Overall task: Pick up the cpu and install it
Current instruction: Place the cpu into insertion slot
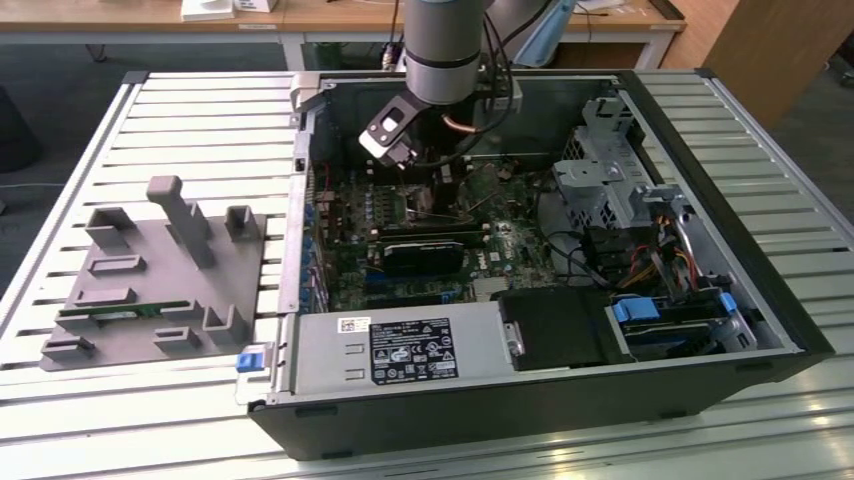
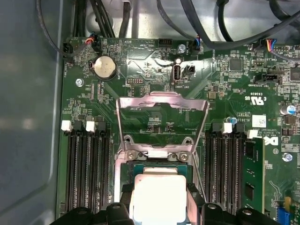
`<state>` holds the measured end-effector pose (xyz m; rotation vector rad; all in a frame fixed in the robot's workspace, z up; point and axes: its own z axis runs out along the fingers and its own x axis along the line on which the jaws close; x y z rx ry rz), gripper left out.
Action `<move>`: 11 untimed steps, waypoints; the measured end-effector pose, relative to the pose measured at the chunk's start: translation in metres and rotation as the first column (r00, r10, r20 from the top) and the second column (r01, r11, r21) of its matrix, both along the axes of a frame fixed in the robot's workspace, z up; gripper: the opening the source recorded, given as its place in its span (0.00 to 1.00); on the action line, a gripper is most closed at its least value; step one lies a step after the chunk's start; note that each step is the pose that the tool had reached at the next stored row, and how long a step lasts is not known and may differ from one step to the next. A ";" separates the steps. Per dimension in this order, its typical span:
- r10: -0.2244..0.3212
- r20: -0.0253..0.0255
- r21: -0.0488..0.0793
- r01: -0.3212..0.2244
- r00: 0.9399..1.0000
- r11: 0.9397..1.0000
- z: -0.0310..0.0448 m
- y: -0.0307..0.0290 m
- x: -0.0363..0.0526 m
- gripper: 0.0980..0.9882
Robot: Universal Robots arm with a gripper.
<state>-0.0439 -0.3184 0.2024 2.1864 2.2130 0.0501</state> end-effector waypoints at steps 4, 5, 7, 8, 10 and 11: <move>0.000 0.000 0.000 0.000 1.000 1.000 -0.0037 0.0008 -0.0012 0.49; 0.000 0.000 0.000 0.000 1.000 1.000 -0.0041 0.0009 -0.0014 0.49; 0.000 0.000 0.000 0.000 1.000 1.000 -0.0050 0.0011 -0.0015 0.49; 0.000 0.000 0.000 0.000 1.000 1.000 -0.0056 0.0012 -0.0015 0.49; 0.000 0.000 0.000 0.000 1.000 1.000 -0.0071 0.0016 -0.0016 0.49; 0.000 0.000 0.000 0.000 1.000 1.000 -0.0078 0.0018 -0.0016 0.49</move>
